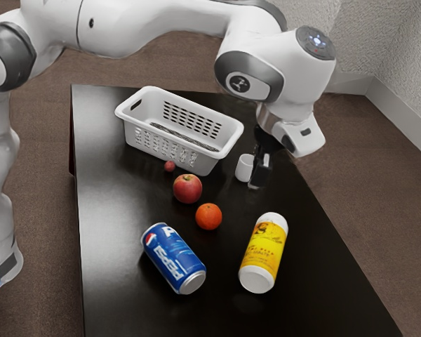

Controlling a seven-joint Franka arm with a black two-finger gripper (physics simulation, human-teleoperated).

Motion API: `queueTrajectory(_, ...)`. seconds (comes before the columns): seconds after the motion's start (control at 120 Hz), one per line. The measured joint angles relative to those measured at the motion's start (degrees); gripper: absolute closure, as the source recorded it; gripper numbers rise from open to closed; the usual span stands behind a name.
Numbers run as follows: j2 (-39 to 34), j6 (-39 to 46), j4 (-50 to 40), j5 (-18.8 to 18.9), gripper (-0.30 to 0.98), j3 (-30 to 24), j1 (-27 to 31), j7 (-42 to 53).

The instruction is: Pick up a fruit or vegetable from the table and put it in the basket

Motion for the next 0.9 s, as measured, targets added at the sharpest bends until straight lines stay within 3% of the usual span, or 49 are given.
queueTrajectory(0.058, -1.2, -0.1, 0.4, 1.0, 0.0, 4.1, 1.5, 0.2)
queueTrajectory(0.133, -3.1, -0.2, 0.5, 1.7, 0.0, 5.5, 7.0, 0.5)
queueTrajectory(0.492, -3.4, -0.4, 3.4, 2.8, 0.0, 4.4, 39.8, 1.2)
queueTrajectory(0.667, -1.9, -0.2, 3.5, 5.3, 0.0, 4.6, 51.0, 2.2)
queueTrajectory(0.733, -1.2, -0.1, 3.5, 5.5, 0.0, 4.6, 49.9, 2.7)
queueTrajectory(0.792, -0.4, 0.1, 3.7, 5.6, 0.0, 4.7, 43.5, 3.2)
queueTrajectory(0.842, 0.1, 0.4, 3.7, 5.2, 0.0, 4.8, 32.6, 3.6)
queueTrajectory(0.9, 0.5, 0.7, 3.7, 5.0, 0.0, 4.6, 14.0, 4.0)
